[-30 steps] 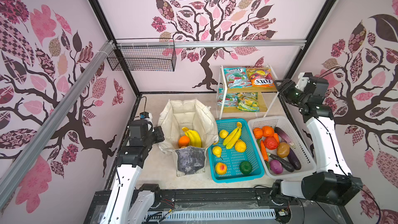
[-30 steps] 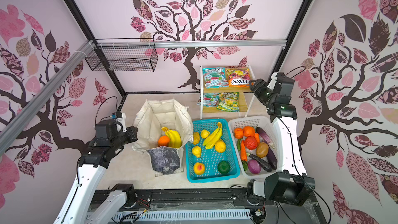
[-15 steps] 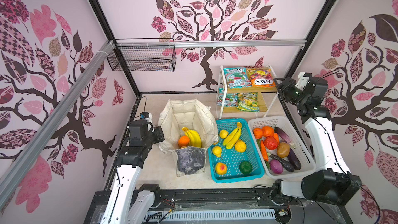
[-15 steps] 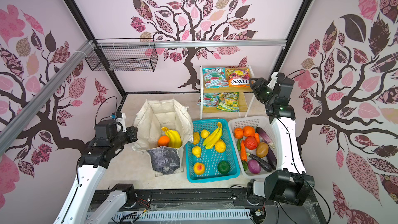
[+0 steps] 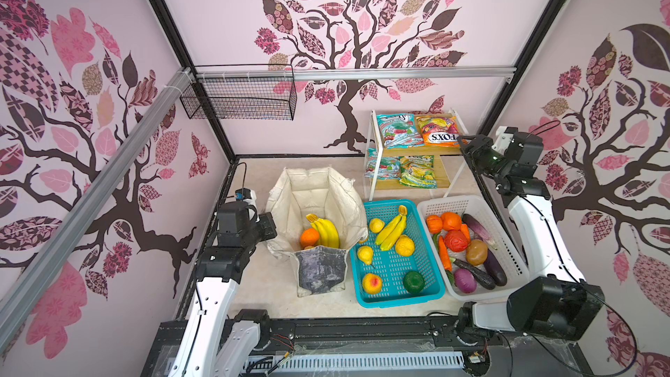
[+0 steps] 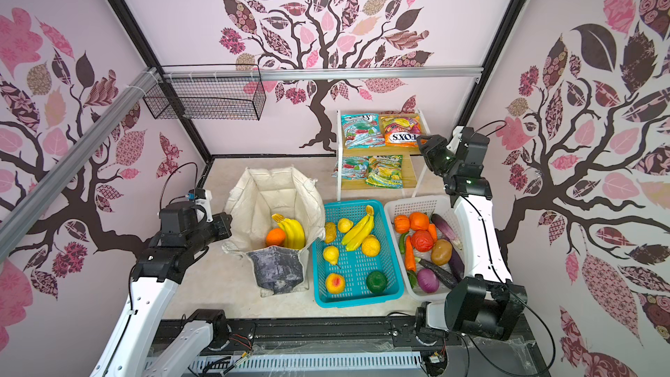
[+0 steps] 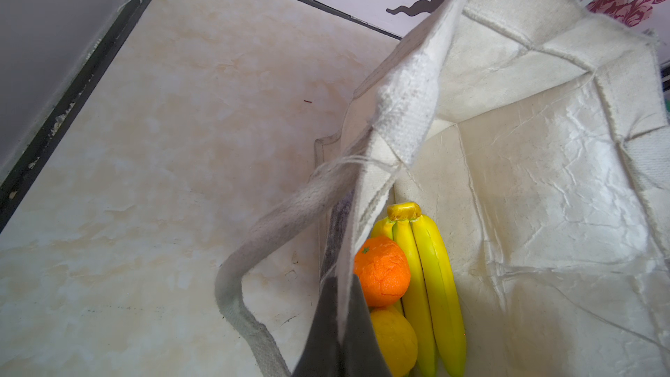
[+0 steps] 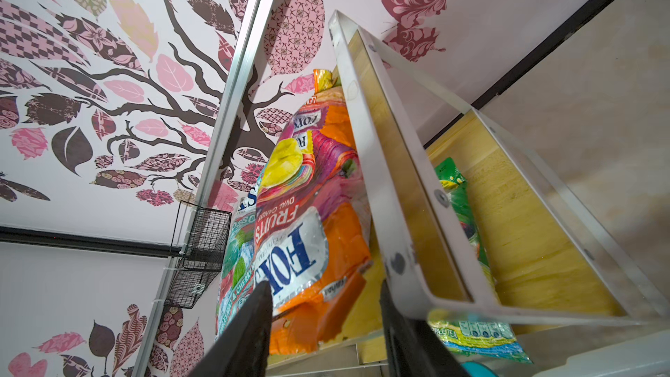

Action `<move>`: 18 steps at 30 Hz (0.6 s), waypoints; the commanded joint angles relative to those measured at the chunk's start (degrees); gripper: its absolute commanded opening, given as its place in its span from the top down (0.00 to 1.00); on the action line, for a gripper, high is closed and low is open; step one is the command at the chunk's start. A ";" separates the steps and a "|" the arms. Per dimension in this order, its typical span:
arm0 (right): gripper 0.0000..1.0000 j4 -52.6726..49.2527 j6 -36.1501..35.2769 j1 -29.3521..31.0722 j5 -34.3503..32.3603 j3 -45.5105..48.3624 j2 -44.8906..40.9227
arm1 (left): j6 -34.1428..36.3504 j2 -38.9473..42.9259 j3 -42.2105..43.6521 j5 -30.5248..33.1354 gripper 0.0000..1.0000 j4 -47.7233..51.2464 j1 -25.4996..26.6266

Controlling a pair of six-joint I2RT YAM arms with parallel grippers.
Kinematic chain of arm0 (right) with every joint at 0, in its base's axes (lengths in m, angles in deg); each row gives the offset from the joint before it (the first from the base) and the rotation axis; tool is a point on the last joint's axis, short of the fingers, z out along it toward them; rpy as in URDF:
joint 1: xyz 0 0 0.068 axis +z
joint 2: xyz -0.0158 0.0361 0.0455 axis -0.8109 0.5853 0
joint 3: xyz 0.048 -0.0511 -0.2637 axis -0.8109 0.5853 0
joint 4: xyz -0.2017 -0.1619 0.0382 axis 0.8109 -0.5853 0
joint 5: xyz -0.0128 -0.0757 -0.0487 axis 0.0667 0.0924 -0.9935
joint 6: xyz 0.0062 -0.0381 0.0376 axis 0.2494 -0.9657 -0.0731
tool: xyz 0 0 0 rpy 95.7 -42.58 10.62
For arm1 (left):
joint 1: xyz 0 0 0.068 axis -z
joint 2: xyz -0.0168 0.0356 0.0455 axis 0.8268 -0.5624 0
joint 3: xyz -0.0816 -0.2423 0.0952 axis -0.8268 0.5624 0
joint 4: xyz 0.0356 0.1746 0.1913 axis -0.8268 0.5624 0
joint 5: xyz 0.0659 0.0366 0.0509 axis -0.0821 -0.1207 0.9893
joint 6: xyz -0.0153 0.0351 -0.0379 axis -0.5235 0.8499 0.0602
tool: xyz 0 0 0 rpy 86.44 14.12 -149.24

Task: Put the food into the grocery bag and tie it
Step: 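Grasp the orange FOX'S candy bag with the right gripper and lift it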

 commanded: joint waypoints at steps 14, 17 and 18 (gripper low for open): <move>0.73 4.74 1.63 0.08 1.13 1.15 2.53 | 0.73 0.82 1.35 0.20 1.00 -1.66 0.11; 0.74 5.89 2.36 0.12 1.15 1.94 2.13 | 0.73 0.75 1.31 0.22 1.00 -1.60 0.16; 0.78 6.23 2.45 0.10 1.24 2.07 2.04 | 0.73 0.74 1.22 0.16 1.00 -1.59 0.13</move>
